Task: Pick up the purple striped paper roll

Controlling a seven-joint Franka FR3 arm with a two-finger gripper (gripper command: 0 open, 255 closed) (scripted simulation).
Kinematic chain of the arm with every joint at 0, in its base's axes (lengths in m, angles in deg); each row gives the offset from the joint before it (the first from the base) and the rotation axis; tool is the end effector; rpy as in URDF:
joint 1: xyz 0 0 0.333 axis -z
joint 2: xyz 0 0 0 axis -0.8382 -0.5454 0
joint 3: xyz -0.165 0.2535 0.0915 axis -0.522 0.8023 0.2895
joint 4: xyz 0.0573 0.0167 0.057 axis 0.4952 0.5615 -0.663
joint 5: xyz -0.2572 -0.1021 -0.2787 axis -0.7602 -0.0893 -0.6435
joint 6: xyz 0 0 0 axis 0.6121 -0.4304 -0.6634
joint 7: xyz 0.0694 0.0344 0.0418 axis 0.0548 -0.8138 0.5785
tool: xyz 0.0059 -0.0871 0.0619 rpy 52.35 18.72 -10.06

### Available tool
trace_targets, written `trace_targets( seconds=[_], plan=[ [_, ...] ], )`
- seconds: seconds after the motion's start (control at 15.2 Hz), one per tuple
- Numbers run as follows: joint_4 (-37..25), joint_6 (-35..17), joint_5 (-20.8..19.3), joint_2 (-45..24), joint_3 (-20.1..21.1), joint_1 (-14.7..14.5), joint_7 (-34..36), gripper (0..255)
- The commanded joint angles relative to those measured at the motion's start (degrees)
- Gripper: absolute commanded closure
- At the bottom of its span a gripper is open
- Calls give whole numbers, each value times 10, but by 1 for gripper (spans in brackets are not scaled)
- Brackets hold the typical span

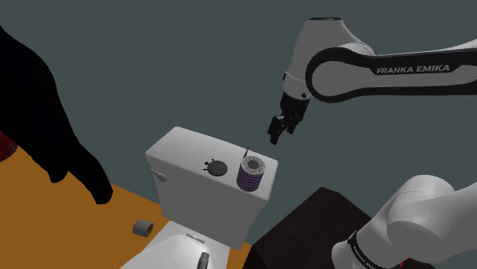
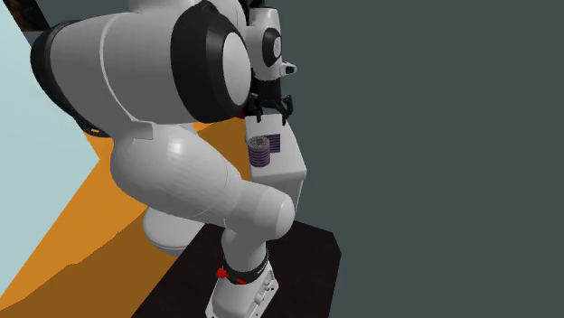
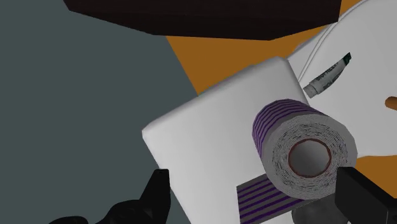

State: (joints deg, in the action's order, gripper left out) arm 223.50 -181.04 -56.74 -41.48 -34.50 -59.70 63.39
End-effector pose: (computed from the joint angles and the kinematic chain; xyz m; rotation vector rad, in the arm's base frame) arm 0.3749 0.0880 0.4846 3.1075 0.1358 0.0312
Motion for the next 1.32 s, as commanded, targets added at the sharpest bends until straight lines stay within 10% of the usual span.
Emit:
trace_targets(
  seconds=[0.0, 1.19, 1.25],
  plan=[
    [-1, -35, 7, -35, 11, -5, 9, 0],
    [3, -244, 7, -244, 58, -20, 55, 0],
    [4, -243, 8, -242, 58, -20, 54, 255]
  ],
)
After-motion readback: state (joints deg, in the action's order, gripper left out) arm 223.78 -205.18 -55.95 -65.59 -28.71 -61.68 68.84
